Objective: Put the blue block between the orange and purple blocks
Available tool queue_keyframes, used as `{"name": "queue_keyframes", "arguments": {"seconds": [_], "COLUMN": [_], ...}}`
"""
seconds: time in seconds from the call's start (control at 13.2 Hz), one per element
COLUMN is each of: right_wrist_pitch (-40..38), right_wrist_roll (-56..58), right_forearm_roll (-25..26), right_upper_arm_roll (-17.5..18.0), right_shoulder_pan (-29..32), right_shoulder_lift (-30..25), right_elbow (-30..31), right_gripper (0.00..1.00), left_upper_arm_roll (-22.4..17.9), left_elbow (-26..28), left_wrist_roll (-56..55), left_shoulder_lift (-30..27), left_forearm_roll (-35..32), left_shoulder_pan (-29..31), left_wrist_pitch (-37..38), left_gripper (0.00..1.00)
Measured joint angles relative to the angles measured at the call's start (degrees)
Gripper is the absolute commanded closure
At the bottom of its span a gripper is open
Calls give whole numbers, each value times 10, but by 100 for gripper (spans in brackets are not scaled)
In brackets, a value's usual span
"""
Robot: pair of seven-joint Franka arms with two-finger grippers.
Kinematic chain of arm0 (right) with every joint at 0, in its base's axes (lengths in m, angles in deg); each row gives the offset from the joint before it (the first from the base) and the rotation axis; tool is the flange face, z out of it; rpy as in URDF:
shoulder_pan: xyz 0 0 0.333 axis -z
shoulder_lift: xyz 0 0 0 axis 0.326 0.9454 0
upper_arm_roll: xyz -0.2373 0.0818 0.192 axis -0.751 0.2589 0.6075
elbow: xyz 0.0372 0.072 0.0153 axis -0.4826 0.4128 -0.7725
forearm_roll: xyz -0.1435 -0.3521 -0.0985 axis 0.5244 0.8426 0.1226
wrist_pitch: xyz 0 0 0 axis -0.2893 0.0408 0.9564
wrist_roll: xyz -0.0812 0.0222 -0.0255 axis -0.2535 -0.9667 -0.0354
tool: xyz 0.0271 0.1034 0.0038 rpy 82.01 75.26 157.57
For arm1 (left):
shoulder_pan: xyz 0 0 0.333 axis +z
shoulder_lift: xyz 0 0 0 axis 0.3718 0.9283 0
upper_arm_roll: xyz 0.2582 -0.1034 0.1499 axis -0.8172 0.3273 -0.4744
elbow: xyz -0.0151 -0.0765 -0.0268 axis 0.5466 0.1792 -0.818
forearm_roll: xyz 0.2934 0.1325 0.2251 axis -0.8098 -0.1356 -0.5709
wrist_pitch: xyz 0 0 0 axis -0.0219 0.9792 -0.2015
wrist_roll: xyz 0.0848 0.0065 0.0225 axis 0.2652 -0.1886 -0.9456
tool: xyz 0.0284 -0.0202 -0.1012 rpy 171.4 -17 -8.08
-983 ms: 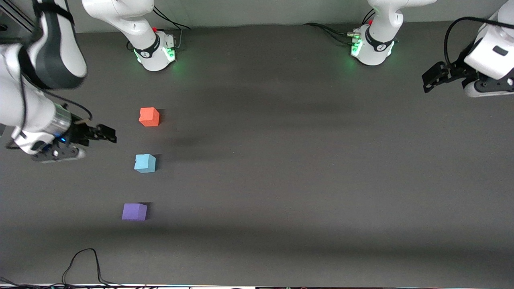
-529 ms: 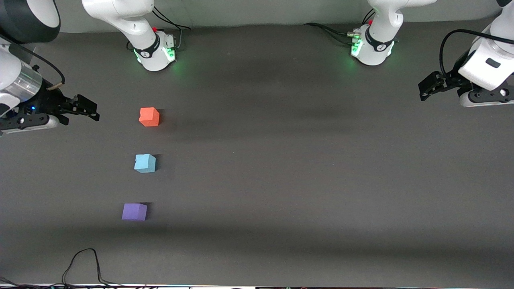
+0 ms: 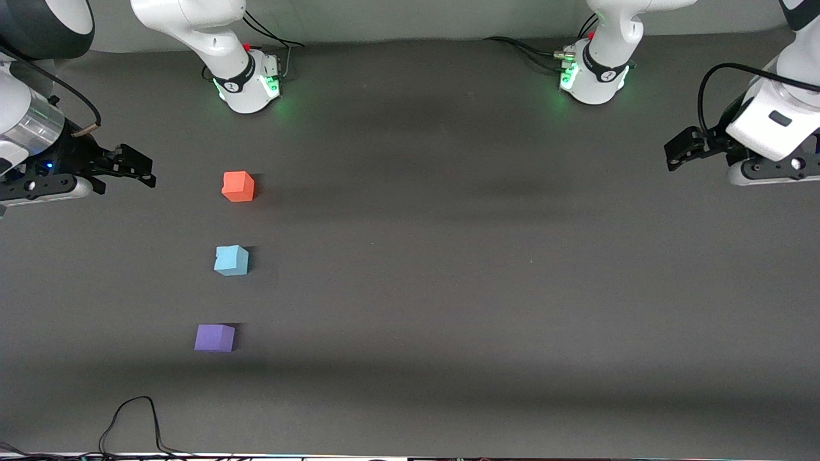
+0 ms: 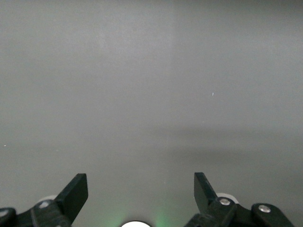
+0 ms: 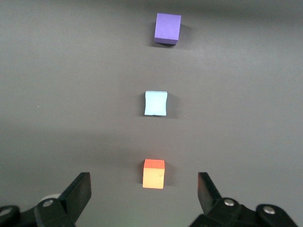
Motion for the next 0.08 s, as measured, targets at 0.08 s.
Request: {"name": "queue_keyframes", "arguments": {"seconds": [0.08], "right_wrist_pitch": [0], "right_wrist_roll": [0], "right_forearm_roll": [0], "right_upper_arm_roll": [0], "right_shoulder_pan": [0], "right_shoulder_lift": [0], "right_elbow": [0], "right_gripper": [0], "left_upper_arm_roll": [0], "left_elbow": [-5], "left_wrist_roll": [0], "left_shoulder_lift": [6], "left_forearm_roll": [0], "left_shoulder_pan": [0], "left_wrist_pitch": [-1], "left_gripper": [0]}}
